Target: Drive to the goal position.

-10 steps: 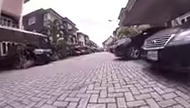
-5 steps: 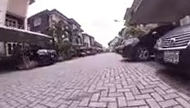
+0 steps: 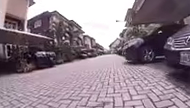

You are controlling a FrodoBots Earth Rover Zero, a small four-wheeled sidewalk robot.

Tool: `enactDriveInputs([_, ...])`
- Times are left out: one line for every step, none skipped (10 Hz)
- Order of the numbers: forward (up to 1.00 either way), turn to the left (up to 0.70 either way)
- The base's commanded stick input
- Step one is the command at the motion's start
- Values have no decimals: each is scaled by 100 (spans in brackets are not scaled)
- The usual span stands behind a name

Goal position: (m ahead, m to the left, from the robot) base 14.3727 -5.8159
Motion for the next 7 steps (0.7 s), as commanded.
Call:
enactDriveInputs([70,0])
enactDriveInputs([70,0])
enactDriveInputs([70,0])
enactDriveInputs([70,0])
enactDriveInputs([70,0])
enactDriveInputs([70,0])
enactDriveInputs([70,0])
